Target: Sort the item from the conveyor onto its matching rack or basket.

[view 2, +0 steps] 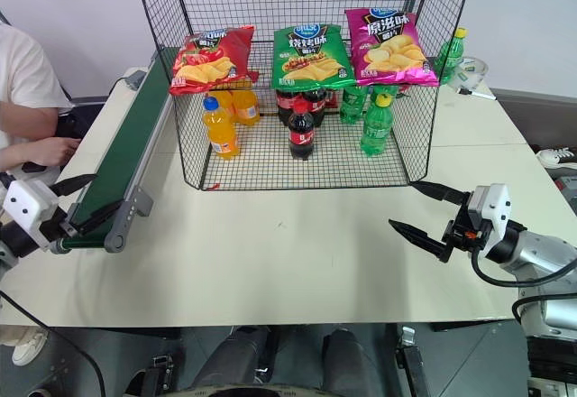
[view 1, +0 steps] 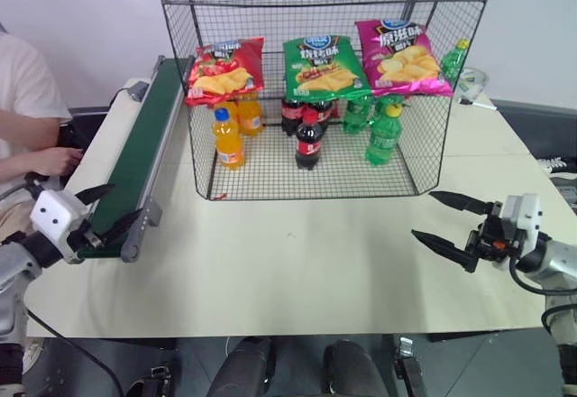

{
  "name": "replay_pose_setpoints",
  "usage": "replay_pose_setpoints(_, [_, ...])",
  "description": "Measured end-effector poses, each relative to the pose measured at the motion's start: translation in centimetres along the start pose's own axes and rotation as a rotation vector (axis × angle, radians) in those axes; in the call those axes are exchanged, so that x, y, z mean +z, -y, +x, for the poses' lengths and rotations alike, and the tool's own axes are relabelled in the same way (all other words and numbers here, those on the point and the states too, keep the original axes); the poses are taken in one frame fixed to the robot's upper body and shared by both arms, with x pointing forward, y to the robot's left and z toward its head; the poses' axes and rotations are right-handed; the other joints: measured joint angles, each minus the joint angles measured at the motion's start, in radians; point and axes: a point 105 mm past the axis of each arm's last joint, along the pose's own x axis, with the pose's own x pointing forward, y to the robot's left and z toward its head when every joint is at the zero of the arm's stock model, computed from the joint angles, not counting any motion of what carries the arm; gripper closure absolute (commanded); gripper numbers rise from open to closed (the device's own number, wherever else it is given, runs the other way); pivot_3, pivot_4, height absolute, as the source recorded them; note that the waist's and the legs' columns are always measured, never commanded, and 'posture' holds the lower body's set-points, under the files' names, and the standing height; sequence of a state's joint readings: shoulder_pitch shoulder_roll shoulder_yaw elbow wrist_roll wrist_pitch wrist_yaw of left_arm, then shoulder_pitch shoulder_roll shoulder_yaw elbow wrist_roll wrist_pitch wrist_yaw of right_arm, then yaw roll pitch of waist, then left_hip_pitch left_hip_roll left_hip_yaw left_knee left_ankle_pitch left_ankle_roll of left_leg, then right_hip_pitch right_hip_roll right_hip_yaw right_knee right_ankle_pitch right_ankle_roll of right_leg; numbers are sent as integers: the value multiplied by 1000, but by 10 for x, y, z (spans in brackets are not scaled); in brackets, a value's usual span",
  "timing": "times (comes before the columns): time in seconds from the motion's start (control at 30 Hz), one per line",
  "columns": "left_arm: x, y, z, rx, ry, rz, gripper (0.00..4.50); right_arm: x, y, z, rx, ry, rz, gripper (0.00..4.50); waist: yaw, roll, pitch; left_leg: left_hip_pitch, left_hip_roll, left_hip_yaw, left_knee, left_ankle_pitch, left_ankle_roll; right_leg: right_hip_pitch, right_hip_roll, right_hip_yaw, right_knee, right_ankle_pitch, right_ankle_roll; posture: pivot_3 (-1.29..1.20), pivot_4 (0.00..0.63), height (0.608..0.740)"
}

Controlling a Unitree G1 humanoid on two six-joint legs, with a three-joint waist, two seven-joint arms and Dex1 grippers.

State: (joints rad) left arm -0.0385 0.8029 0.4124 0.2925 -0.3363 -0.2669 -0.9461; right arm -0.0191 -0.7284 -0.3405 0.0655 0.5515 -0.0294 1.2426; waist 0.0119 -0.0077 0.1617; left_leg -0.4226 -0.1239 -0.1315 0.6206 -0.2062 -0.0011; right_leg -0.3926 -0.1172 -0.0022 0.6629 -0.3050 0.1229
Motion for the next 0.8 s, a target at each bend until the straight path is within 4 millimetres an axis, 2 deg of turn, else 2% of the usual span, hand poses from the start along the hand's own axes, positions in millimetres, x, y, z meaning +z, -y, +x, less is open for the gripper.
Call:
replay_pose_setpoints(0.37, [-6, 2, -3, 27, -6, -10, 935, -1, -2, 4, 17, -4, 2, 0, -1, 0, 0, 0, 0, 0, -1, 0, 0, 0, 0, 0, 0, 0, 1, 0, 150, 740])
replay_pose_setpoints(0.8, [-7, 3, -2, 55, 3, 1, 935, 2, 8, 14, 31, 5, -19, 0, -1, 0, 0, 0, 0, 0, -1, 0, 0, -1, 0, 0, 0, 0, 1, 0, 150, 740])
